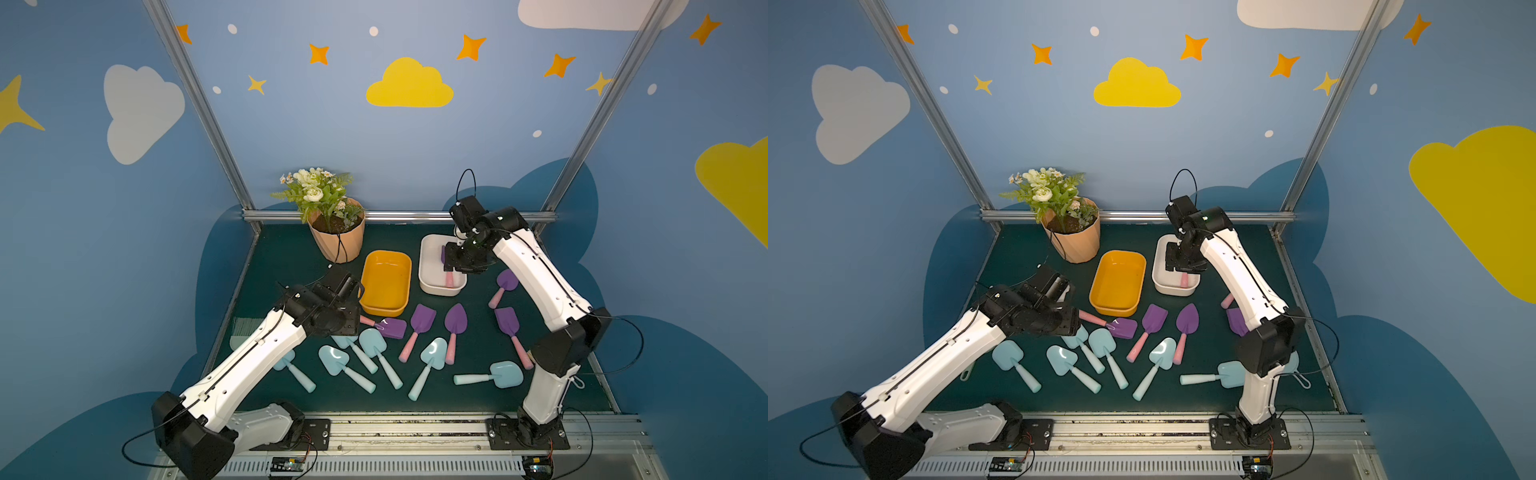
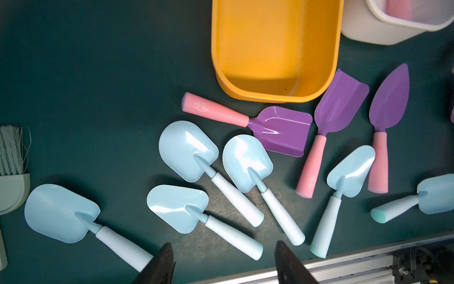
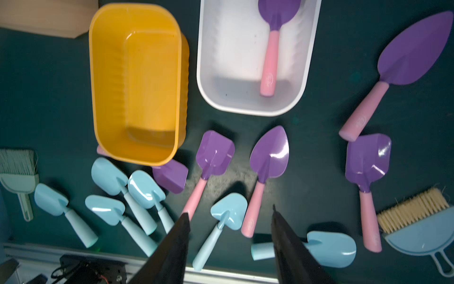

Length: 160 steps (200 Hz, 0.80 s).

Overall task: Sort the small shovels by color and place them into the storage box
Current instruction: Pick up the shovel from the center of the board.

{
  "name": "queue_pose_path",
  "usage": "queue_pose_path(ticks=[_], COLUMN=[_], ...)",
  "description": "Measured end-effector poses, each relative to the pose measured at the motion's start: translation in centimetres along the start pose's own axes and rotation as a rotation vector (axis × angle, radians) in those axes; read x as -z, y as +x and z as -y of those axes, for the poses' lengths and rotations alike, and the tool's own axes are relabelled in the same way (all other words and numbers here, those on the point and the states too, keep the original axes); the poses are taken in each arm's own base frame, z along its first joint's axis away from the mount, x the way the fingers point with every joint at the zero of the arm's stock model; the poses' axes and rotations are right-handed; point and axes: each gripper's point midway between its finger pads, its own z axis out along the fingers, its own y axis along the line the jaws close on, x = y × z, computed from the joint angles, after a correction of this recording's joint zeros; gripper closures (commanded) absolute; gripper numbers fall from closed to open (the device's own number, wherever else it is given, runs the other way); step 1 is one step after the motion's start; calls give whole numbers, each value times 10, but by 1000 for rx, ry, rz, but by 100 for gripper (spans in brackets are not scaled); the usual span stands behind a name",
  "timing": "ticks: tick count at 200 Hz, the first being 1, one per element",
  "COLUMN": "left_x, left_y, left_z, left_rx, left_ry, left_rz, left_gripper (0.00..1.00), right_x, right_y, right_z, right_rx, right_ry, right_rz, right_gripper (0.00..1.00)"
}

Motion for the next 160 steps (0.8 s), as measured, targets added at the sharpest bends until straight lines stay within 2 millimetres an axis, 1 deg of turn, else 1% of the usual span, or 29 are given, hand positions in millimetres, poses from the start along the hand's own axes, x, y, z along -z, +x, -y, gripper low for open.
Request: queue_pose_path(ticks=[21, 38, 57, 76, 96, 112, 141, 160], left_x=[7, 12, 14, 11, 9, 7, 1, -8], left_y=[11, 20, 32, 46, 59, 68, 77, 84], left_z=[9, 14, 17, 17, 17, 18, 23, 26], left_rx=[-22, -33, -24, -1, 26, 59, 141, 189], left_ry=[17, 20, 15, -5, -36, -60, -96, -126], left_rz=[-1, -1, -12, -38, -61, -73, -80, -85], left_gripper=[41, 41, 41, 41, 41, 41, 40, 40], right_x=[13, 21, 26, 27, 25, 25, 24, 21], right_y=[42, 70, 97, 118, 132, 138, 140, 139], right_z=[2, 3, 8, 17, 27, 32, 36, 38], right_rx=[8, 21, 31, 28, 16, 15, 27, 36], right_ry=[2, -2, -2, 4, 13, 16, 22, 36], right_rz=[-28, -41, -54, -68, -79, -81, -82, -76], right_gripper=[46, 46, 46, 46, 45, 45, 44, 44])
